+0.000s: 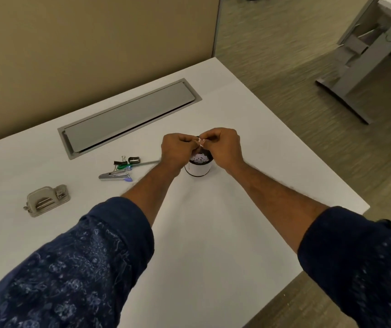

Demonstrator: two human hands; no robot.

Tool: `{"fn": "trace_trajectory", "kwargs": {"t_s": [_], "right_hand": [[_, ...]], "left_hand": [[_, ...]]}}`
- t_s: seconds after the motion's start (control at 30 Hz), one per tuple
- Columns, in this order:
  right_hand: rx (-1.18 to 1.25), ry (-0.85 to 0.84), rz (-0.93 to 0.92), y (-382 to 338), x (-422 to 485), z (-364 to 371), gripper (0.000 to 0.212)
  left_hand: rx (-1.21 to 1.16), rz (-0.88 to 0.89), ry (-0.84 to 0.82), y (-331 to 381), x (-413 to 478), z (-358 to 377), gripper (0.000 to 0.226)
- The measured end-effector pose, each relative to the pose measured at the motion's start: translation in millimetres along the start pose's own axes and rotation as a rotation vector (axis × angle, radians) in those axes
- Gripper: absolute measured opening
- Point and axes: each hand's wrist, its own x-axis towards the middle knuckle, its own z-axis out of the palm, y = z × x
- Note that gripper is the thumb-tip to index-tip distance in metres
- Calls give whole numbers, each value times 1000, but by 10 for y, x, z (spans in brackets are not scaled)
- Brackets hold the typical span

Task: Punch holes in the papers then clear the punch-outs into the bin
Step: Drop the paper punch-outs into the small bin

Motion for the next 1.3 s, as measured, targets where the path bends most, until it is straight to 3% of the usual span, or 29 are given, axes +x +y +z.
{"fn": "trace_trajectory", "kwargs": {"t_s": [0.17,0.3,0.47,0.93,1.1,1.3], "right_hand": [[-207,-106,-107,51,156,-36,11],[-279,-176,-149,72,200,-96,21],[-343,-195,-225,97,208,-127,25],[-583,-420,-328,-52,272,-241,32],[-517,-260,-347,-65,277,-271,17],[-439,-411,-261,-37,309,-331,28]], "left_hand": [[290,118,-33,27,71,9,14],[546,279,-111,108,40,1,23],[748,352,-181,209,87,-13,39],[919,472,-183,199,170,-102,19],[896,508,-154,288,164,-120,15],[883,471,-272,240,117,-240,25]]}}
